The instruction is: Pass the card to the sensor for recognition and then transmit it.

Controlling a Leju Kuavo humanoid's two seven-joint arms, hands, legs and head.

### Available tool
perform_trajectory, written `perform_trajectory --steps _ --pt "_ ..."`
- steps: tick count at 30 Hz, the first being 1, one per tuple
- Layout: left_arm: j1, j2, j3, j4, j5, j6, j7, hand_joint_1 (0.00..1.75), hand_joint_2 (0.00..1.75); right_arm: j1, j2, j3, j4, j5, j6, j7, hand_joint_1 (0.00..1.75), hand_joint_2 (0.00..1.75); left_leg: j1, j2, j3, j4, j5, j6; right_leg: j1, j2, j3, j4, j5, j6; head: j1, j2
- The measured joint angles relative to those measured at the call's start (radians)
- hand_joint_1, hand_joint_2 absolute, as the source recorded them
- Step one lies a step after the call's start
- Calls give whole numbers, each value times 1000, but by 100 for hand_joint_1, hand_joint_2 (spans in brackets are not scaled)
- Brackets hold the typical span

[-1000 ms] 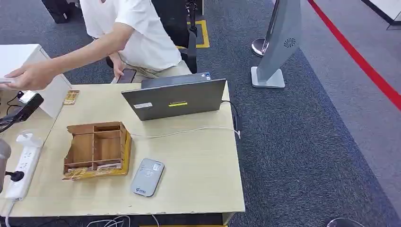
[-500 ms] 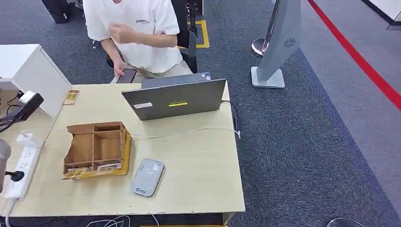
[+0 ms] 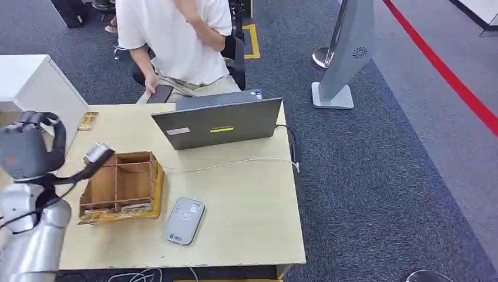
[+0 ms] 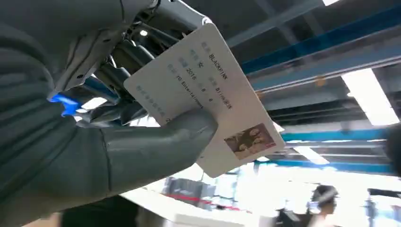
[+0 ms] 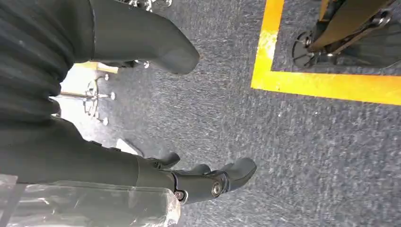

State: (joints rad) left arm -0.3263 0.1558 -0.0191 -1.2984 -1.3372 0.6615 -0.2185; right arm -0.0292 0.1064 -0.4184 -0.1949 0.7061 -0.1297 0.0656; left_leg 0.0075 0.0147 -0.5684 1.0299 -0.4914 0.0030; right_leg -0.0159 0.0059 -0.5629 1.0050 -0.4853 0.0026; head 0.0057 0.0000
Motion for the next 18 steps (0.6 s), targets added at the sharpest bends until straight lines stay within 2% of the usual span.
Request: perform_trajectory --steps 3,7,12,14,18 --pt "122 -36 -136 -176 -53 3 63 175 175 0 5 -15 0 0 -5 6 0 175 0 3 -1 0 -2 1 0 2 -1 -1 1 1 2 0" --pt "188 -51 -224 -294 -54 13 70 175 175 1 8 -30 1 0 -15 8 0 175 1 2 -1 0 -1 2 0 0 -1 -1 1 1 2 0" --pt "227 -55 -284 -354 -75 3 69 175 175 1 9 -41 2 1 -19 14 0 175 3 2 -1 0 1 0 2 0 -1 -1 2 0 1 0" --pt "243 -55 -301 -359 -129 -27 95 175 175 1 11 -48 2 2 -20 17 0 175 3 2 -1 0 1 0 2 0 -1 -1 2 0 2 0" --pt "279 -54 -320 -346 -164 -64 145 175 175 1 15 -63 2 10 -24 18 0 175 3 2 -1 0 1 0 2 0 -1 -1 2 0 2 0"
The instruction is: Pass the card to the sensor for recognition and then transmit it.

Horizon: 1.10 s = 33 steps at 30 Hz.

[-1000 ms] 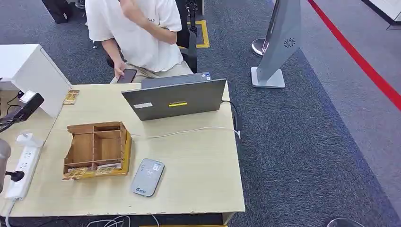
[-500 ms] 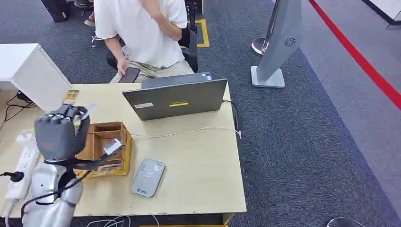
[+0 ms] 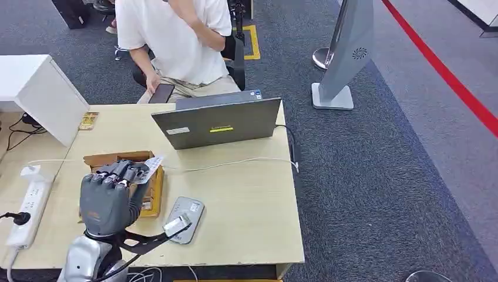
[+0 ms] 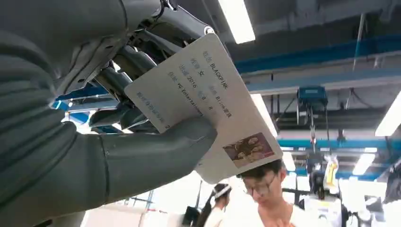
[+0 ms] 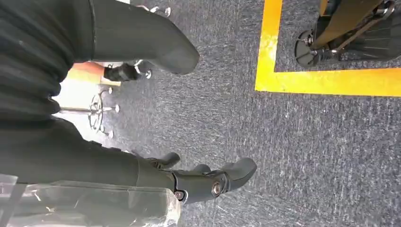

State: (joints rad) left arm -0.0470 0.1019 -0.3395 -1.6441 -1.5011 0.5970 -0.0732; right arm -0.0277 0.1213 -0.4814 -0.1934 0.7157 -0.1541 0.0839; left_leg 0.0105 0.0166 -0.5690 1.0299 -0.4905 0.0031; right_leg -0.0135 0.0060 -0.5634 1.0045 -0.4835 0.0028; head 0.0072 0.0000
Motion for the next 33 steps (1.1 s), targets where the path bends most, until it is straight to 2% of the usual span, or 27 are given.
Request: perform_trajectory --steps 4,11,20,21,23,27,33 --pt "21 1 -4 75 -45 -21 40 175 175 0 1 -3 0 15 7 -2 0 175 0 0 0 0 0 0 0 0 0 0 0 0 0 0" --pt "30 1 -4 204 -67 -16 55 175 175 0 1 -7 0 37 13 -12 0 175 0 -1 0 0 0 0 0 0 0 0 0 0 0 0" --pt "30 1 -4 260 -67 -15 58 175 175 -1 1 -7 0 44 19 -14 0 175 0 -1 0 0 0 0 0 0 0 0 0 0 0 0" --pt "27 0 -4 264 -60 -13 40 175 175 -2 4 -5 0 63 28 -24 0 175 0 -1 0 0 0 0 0 0 0 0 0 0 0 0" --pt "-1 -16 -18 302 -54 -18 8 175 175 -11 35 1 0 83 -3 -20 0 175 0 -2 -1 0 1 1 0 -2 0 0 0 0 0 0" --pt "-52 -53 -63 376 -64 -20 18 175 175 -36 87 5 2 101 -32 -15 0 175 0 -2 0 0 2 1 0 -1 0 0 1 1 -3 0" --pt "-65 -67 -91 447 -64 -19 19 175 175 -43 95 7 3 106 -16 -30 0 175 0 -2 -1 0 2 1 0 -2 0 0 1 1 -1 0"
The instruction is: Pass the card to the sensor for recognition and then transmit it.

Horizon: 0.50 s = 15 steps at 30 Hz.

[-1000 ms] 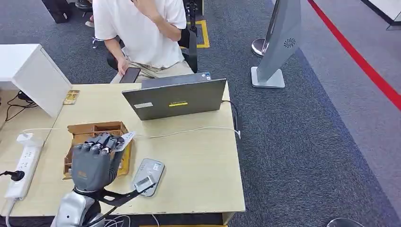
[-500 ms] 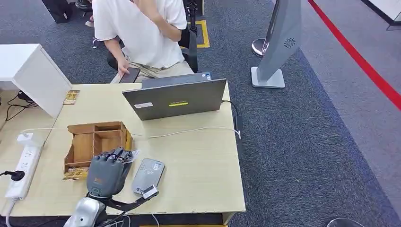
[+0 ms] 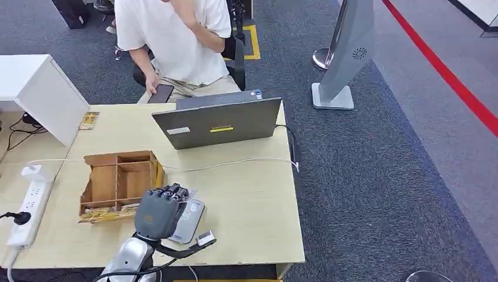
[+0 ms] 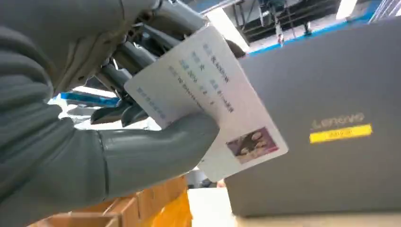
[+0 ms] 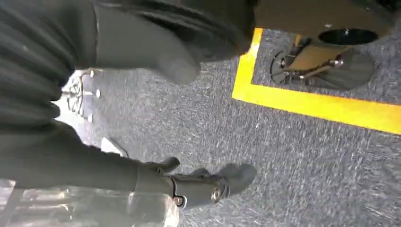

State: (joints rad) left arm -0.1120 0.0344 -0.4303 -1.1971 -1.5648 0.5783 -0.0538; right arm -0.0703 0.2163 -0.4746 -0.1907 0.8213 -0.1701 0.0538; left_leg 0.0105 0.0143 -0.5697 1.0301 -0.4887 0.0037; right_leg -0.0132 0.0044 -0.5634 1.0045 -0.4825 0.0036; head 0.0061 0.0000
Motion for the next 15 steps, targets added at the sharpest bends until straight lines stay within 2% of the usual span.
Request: perform_trajectory --steps 9,13,15 --pt "-8 -13 -14 55 9 -17 11 175 175 0 1 0 0 0 2 -1 0 175 0 0 0 0 0 0 0 0 0 0 0 0 0 0" --pt "-11 -16 -17 70 0 -29 48 175 175 0 1 0 0 -2 2 -1 0 175 0 0 0 0 0 0 0 0 0 0 0 0 0 0" --pt "-14 -15 -19 75 -3 -54 85 175 175 0 1 0 0 -2 2 2 0 175 0 0 0 0 0 0 0 0 0 0 0 0 0 0"
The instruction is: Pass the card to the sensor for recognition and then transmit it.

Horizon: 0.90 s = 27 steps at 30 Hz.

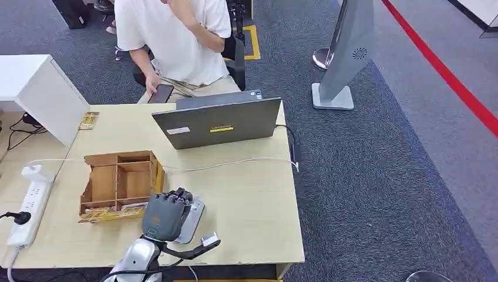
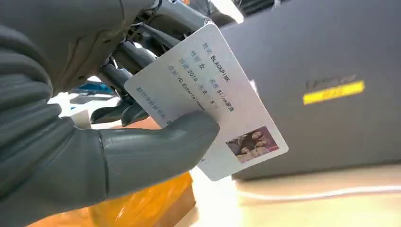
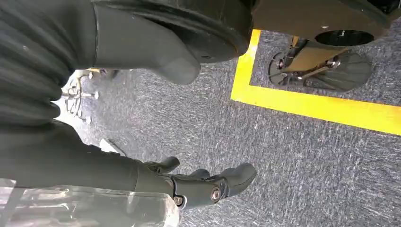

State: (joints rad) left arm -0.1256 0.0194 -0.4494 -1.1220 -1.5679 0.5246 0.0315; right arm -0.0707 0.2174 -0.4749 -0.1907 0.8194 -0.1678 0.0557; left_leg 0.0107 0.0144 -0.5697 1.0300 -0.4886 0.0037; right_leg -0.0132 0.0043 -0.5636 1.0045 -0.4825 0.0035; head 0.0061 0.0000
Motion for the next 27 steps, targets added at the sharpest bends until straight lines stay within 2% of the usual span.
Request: perform_trajectory --steps 4,7,17,20,22,25,27 --pt "-7 7 -24 5 -1 -57 73 175 175 0 0 -2 0 -1 0 0 0 175 0 0 0 0 0 0 0 0 0 0 0 0 0 0" --pt "-18 14 -55 7 -1 -123 128 175 175 0 0 -6 0 -4 0 0 0 175 0 0 0 0 0 0 0 0 0 0 0 0 0 0" --pt "-39 19 -84 8 -2 -212 130 175 175 0 0 -13 0 -3 0 -3 0 175 0 0 0 0 0 0 0 0 0 0 0 0 0 0" --pt "-44 20 -87 7 -2 -187 120 175 175 0 0 -14 0 3 0 -3 0 175 0 0 0 0 0 0 0 0 0 0 0 0 0 0" --pt "-48 26 -91 -9 -2 -114 119 175 175 0 0 -15 0 12 0 -1 0 175 0 0 0 0 0 -1 0 0 0 0 0 0 0 0" --pt "-73 38 -91 -87 -2 -55 117 175 175 0 0 -18 0 23 0 3 0 175 0 -1 0 0 1 0 0 0 0 0 0 0 0 0" --pt "-100 45 -91 -136 -2 -53 113 175 175 0 1 -21 0 33 3 6 0 175 0 -1 0 0 1 -1 0 -1 0 0 0 0 0 0"
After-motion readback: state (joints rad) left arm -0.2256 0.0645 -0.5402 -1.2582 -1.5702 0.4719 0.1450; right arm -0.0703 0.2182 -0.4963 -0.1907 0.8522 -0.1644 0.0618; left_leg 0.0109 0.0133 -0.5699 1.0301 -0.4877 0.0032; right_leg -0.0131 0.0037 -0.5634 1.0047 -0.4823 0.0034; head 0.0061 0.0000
